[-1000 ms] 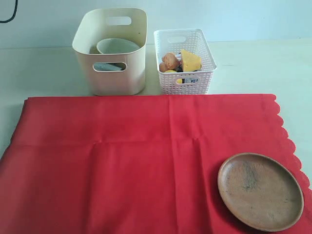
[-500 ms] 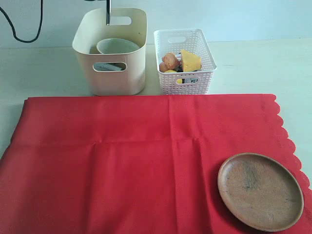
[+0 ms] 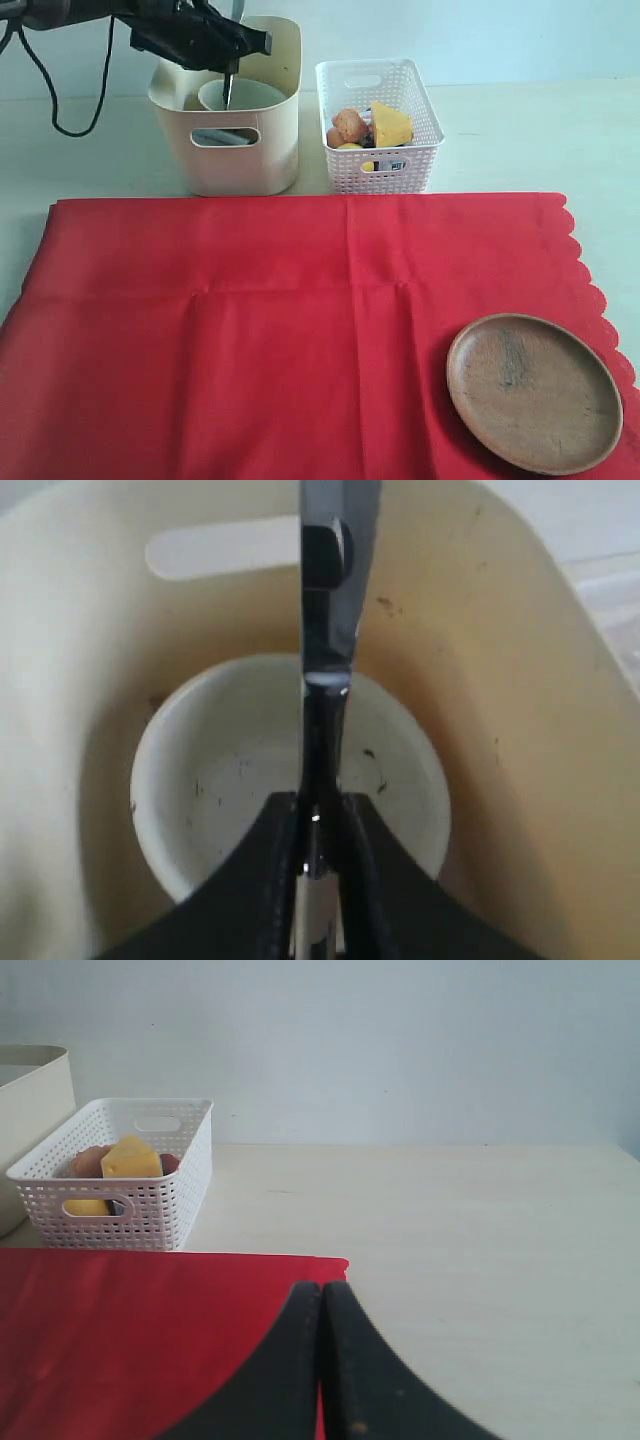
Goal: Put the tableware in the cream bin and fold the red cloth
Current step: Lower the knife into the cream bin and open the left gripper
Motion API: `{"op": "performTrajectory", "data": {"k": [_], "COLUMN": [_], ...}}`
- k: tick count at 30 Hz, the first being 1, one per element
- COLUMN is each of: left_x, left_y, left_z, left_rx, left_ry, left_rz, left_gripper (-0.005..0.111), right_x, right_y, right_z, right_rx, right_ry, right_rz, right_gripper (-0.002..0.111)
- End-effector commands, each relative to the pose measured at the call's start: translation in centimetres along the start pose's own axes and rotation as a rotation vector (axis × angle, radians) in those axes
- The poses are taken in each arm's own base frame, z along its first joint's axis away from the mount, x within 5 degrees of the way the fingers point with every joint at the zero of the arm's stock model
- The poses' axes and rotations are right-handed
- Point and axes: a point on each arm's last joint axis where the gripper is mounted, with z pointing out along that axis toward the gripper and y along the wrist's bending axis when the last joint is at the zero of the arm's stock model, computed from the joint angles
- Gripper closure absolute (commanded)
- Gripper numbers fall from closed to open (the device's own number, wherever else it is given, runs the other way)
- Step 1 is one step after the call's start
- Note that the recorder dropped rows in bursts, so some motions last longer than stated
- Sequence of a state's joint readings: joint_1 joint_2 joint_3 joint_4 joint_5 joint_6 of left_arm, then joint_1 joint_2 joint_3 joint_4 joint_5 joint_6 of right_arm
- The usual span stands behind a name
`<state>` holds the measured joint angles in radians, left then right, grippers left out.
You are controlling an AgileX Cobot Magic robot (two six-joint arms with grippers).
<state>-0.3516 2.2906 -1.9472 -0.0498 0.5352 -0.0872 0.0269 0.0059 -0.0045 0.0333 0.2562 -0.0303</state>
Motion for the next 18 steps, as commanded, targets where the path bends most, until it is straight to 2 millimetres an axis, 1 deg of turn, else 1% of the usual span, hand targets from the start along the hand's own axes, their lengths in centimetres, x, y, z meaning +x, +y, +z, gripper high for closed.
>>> {"op": "performTrajectory", "data": {"k": [1,5,7,9,12,15,18], "left_x": [0.9,1.3,1.5,1.8,1.9,1.2,0.2], "left_y": [0.0,0.0,0.0,0.0,0.0,-0.1,-0.2], "left_z": [0.3,0.3,0.3,0.2,-0.1,-1.2,-2.6], "left_rx": [-0.002,-0.006,-0.008,-0.011,-0.013,-0.01,-0.005], "left_ry": [0.079,0.117,0.145,0.182,0.209,0.189,0.154], "left_rz": [-0.002,-0.003,-0.003,-0.003,-0.003,0.0,0.002], "left_gripper": [0.107,0.107,0.105,0.098,0.084,0.072,0.064], "right_x": [0.0,0.0,0.0,0.0,0.0,0.0,0.0], "right_y": [0.0,0.0,0.0,0.0,0.0,0.0,0.0], "right_z": [0.0,0.0,0.0,0.0,0.0,0.0,0.0], "right_rx": [0.004,0.004,0.004,0.004,0.004,0.004,0.002], "right_ry": [-0.014,-0.014,-0.014,-0.014,-0.014,-0.014,-0.014], "right_rz": [-0.001,-0.001,-0.001,-0.001,-0.001,-0.001,0.007], "right_gripper": [0.108,0.108,0.108,0.108,0.108,0.108,0.108]}}
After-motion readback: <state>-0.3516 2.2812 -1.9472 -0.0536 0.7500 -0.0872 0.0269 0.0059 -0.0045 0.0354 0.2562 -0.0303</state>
